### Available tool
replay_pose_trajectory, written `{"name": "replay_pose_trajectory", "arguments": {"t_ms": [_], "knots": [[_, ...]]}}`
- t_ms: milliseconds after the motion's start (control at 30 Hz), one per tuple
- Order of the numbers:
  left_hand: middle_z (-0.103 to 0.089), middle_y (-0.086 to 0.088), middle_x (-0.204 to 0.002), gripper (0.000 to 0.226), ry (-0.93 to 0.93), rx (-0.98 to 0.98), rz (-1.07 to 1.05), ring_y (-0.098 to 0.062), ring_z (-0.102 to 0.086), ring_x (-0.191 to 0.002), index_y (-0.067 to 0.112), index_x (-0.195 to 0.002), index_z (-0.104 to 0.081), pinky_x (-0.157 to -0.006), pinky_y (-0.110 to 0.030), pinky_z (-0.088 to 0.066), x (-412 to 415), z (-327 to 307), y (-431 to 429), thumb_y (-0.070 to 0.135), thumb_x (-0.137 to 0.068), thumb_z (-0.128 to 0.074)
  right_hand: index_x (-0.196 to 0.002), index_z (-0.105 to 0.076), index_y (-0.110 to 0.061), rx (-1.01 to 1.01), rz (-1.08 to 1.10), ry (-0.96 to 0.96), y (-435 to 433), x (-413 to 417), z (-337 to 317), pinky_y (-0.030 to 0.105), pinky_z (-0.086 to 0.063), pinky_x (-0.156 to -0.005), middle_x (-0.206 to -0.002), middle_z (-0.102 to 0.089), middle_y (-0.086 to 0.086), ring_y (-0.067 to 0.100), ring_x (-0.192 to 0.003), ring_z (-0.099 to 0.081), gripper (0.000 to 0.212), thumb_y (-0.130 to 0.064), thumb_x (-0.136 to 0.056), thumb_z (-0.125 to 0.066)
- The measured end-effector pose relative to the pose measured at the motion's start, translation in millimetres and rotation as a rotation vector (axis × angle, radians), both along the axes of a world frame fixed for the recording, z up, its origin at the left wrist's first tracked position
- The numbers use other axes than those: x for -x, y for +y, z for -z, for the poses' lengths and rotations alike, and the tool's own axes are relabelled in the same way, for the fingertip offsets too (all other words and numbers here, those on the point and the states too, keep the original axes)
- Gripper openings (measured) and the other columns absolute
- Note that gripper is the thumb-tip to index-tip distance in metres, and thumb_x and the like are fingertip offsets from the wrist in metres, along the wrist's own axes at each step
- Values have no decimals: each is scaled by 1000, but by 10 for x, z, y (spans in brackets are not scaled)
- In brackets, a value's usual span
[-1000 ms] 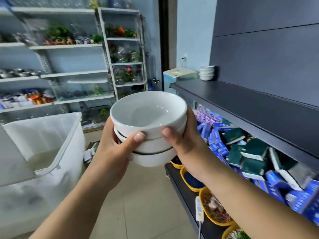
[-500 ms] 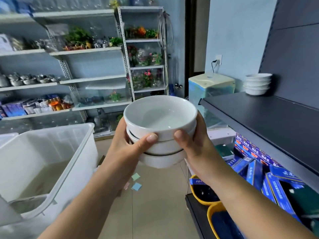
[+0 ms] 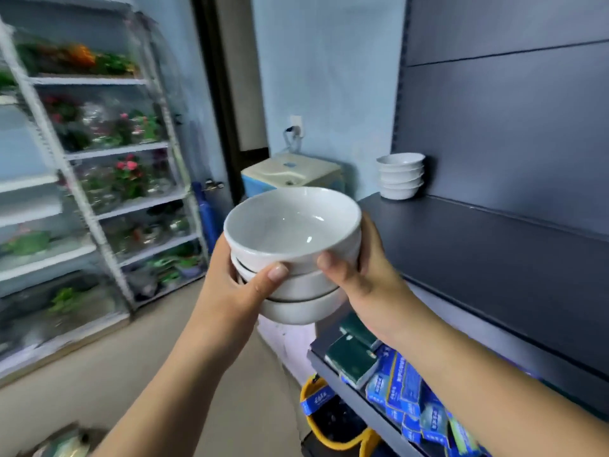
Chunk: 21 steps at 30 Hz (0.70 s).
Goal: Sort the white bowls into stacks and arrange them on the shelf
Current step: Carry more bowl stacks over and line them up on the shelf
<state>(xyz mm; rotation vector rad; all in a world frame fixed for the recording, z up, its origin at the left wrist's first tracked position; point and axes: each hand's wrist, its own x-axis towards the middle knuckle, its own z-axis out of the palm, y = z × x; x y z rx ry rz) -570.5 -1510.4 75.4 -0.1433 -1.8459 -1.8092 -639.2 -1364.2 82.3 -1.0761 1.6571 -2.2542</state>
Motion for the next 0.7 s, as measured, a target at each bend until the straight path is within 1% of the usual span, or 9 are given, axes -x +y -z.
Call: {"name": "replay_pose_trajectory", "arguments": {"t_ms": [100,167,233,300,333,400,533,633,700], "knots": [[-55,-13,-129,117,12,31,130,-30,-51,-122,11,-134,-39,-105,-55,-35,549,-15,-162,65,-40,-82,-117,-42,-31,-2,126,-23,-78,306,-9,11,-45,-80,-113,-60,-17,-6,-103,-57,94,-69,-38,-76],[-57,-12,-127,119,24,51,193,-26,-53,-120,10,-133,-40,-103,-48,-40,887,3,-158,70,-37,-79,-119,-40,-31,5,219,-41,-65,517,26,14,-46,-84,-116,-58,-15,-4,-106,-57,99,-69,-35,-77],[-61,-4,-121,113,39,62,229,-14,-57,-114,17,-128,-42,-96,-30,-46,1168,43,-84,75,-36,-75,-122,-38,-32,-1,303,-31,11,707,69,19,-47,-91,-119,-57,-14,-2,-110,-55,103,-69,-35,-77],[-60,8,-114,100,74,77,288,6,-58,-102,22,-118,-43,-83,-10,-45,1449,90,22,78,-40,-69,-125,-34,-31,-15,364,-34,111,900,133,20,-45,-96,-123,-54,-13,-3,-111,-54,108,-70,-33,-77],[-57,11,-112,95,95,93,321,12,-57,-97,23,-115,-42,-79,-6,-43,1600,111,82,78,-43,-67,-126,-32,-31,-18,391,-38,167,996,163,18,-44,-97,-124,-52,-13,-4,-110,-54,110,-70,-33,-77],[-54,11,-112,87,127,121,385,16,-55,-97,24,-114,-40,-79,-3,-41,1875,142,202,76,-49,-65,-123,-30,-30,-39,451,-24,283,1158,214,13,-44,-92,-123,-50,-15,-10,-105,-54,107,-71,-35,-75],[-52,10,-115,82,123,125,521,15,-54,-101,22,-116,-39,-82,-4,-40,2414,265,450,69,-56,-66,-121,-26,-31,-97,571,-15,530,1483,293,2,-40,-80,-120,-46,-17,-20,-97,-52,103,-74,-39,-71],[-48,9,-119,89,87,127,590,15,-52,-104,18,-119,-35,-84,-4,-40,2727,376,589,71,-55,-66,-126,-18,-29,-153,614,-33,687,1698,351,0,-38,-79,-125,-43,-14,-23,-95,-50,112,-69,-38,-75],[-47,7,-121,102,68,134,597,13,-52,-106,14,-125,-30,-85,-6,-40,2907,438,644,74,-51,-67,-123,-21,-37,-209,618,-34,765,1819,385,0,-39,-80,-125,-42,-18,-24,-98,-48,107,-68,-37,-75]]}}
